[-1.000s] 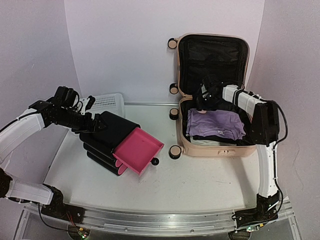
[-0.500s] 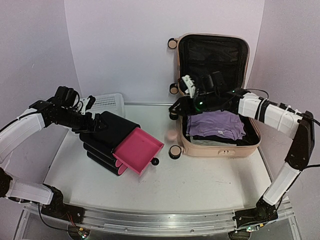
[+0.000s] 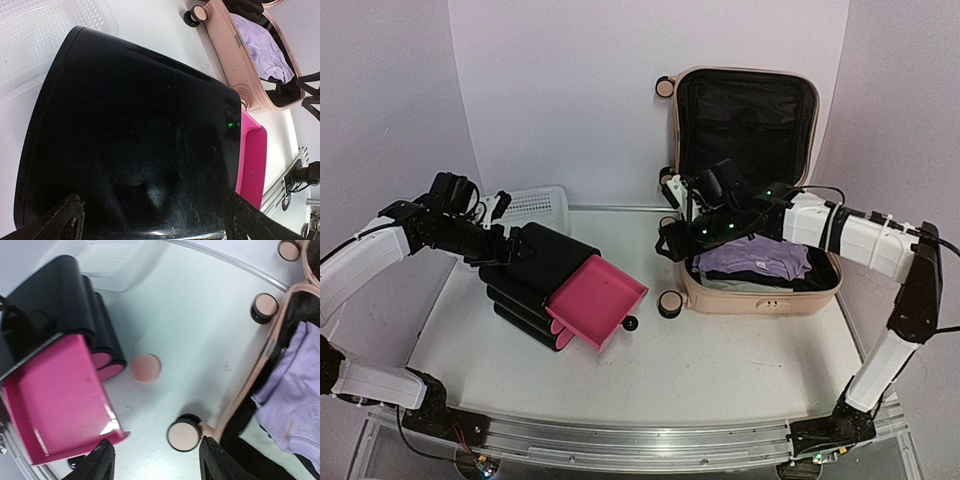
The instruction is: Open, take out, and arrange the luggage
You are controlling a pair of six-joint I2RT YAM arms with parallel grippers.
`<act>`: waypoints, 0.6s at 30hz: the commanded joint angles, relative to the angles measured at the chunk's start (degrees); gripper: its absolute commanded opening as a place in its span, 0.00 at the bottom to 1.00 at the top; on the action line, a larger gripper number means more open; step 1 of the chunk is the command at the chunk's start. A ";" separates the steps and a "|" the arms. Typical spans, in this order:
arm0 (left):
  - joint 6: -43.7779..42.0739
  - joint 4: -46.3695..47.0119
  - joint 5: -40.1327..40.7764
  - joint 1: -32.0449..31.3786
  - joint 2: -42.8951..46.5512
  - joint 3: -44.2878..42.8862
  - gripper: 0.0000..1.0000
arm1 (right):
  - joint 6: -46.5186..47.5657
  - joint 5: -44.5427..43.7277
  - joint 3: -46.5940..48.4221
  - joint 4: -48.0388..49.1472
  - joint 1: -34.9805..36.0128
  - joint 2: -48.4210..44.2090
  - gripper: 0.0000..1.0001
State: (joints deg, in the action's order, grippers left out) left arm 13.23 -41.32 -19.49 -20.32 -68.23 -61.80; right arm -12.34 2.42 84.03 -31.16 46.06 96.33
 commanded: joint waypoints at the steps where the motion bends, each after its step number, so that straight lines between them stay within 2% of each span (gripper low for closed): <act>1: -0.05 -6.25 0.79 -0.16 -1.12 1.55 0.98 | -0.35 -3.50 2.81 -3.45 0.07 3.30 0.64; 4: -0.14 -6.42 0.96 -0.16 -0.73 0.69 0.98 | -0.74 -3.04 7.56 -5.94 -0.83 7.90 0.68; 8: -0.31 -7.58 0.77 -0.18 0.17 -1.27 0.98 | -3.28 4.42 16.52 -6.52 -3.23 16.18 0.71; 14: -0.23 -9.52 1.14 -0.16 2.91 -3.26 0.99 | -6.95 13.34 32.03 -6.81 -3.13 30.47 0.73; 18: -0.14 -11.21 2.50 -0.14 4.65 -3.43 1.00 | -7.25 15.96 37.75 -6.53 -1.21 35.96 0.74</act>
State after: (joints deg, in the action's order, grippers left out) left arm 13.34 -47.83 -18.83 -20.32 -66.08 -62.89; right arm -17.78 12.60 115.85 -38.26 42.52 128.75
